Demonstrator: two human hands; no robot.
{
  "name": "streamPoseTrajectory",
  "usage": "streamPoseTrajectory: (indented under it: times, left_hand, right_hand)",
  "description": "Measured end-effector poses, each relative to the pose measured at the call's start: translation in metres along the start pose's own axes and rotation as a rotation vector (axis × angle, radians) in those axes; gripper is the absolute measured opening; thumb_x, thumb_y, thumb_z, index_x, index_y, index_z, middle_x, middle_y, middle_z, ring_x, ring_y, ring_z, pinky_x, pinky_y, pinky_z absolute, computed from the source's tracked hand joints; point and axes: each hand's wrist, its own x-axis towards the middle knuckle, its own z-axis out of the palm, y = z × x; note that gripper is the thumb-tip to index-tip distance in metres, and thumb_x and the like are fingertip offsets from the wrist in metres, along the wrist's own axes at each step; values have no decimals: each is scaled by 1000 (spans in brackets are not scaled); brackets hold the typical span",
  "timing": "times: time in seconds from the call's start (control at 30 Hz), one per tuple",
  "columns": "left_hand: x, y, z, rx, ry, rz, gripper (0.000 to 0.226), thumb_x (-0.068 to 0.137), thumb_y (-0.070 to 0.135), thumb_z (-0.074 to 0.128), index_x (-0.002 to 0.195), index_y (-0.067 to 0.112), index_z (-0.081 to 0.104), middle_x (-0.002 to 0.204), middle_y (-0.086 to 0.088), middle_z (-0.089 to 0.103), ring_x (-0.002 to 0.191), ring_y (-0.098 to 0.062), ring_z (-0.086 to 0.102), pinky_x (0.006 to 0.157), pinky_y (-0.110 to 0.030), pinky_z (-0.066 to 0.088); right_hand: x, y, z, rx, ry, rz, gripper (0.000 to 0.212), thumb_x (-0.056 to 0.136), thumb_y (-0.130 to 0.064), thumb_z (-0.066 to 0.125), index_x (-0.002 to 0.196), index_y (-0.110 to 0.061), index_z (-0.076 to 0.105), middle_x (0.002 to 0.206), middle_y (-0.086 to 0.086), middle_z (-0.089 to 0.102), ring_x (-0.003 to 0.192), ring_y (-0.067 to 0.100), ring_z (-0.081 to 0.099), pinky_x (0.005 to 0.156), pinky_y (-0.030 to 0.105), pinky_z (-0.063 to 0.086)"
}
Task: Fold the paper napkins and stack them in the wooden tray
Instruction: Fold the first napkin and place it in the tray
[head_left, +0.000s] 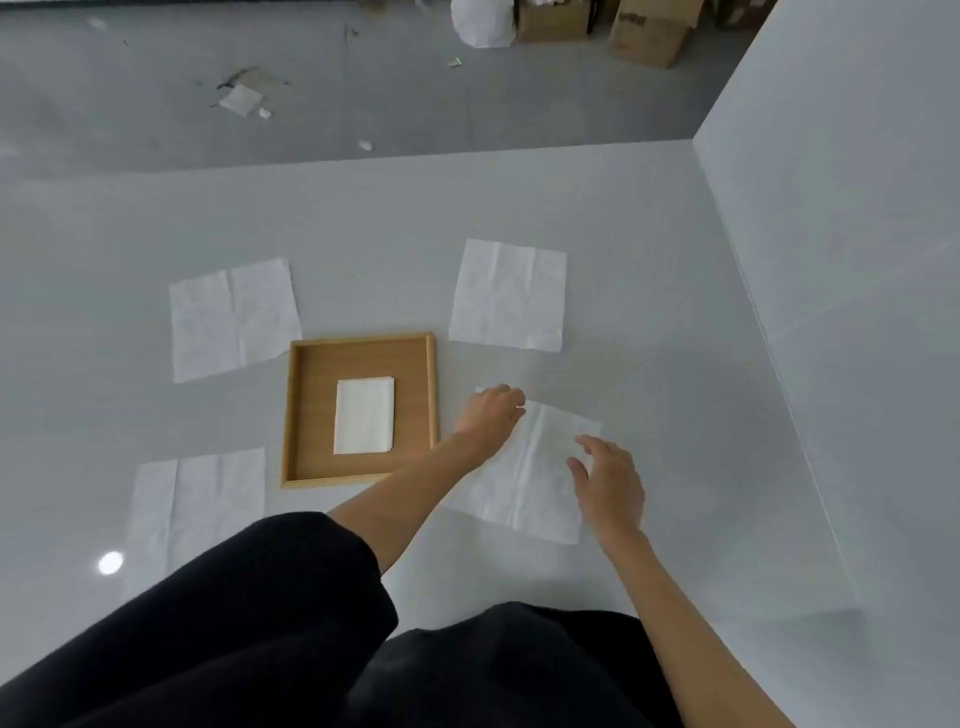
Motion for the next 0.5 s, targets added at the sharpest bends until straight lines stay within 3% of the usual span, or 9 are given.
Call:
streamPoseTrajectory:
  times: [0.1, 0.2, 0.37, 0.5]
  left_hand:
    - [19, 6, 18, 79, -62, -6, 33, 103, 20, 52, 134, 9, 55, 135, -12, 56, 125, -32, 51, 102, -40, 39]
    - [30, 11, 33, 178, -83, 43, 43, 99, 25, 58, 139, 11, 50, 142, -10, 49, 131, -31, 43, 108, -38, 35]
    - [40, 13, 46, 277, -69, 32, 47, 94, 27, 65, 137, 15, 47, 134, -8, 50, 122, -30, 44, 105, -37, 33]
    - [45, 15, 51, 296, -28, -50, 30, 96, 31, 62, 121, 17, 56, 125, -6, 53, 118, -30, 44, 103, -37, 31]
  right_hand:
    - [6, 9, 12, -36, -106, 29, 36, 98, -29, 61, 133, -22, 58, 135, 0, 60, 125, 21, 52, 91, 35, 51]
    - [11, 22, 25, -120, -216, 13, 54, 98, -32, 61, 147, -20, 44, 149, 4, 49, 136, 26, 42, 104, 37, 46]
    - [24, 38, 25, -258, -295, -122, 71, 97, -36, 60, 157, -21, 26, 164, 5, 27, 151, 33, 19, 117, 46, 34]
    - [27, 47, 25, -177, -277, -109, 79, 99, -36, 57, 160, -18, 11, 168, 2, 16, 156, 33, 4, 124, 50, 19]
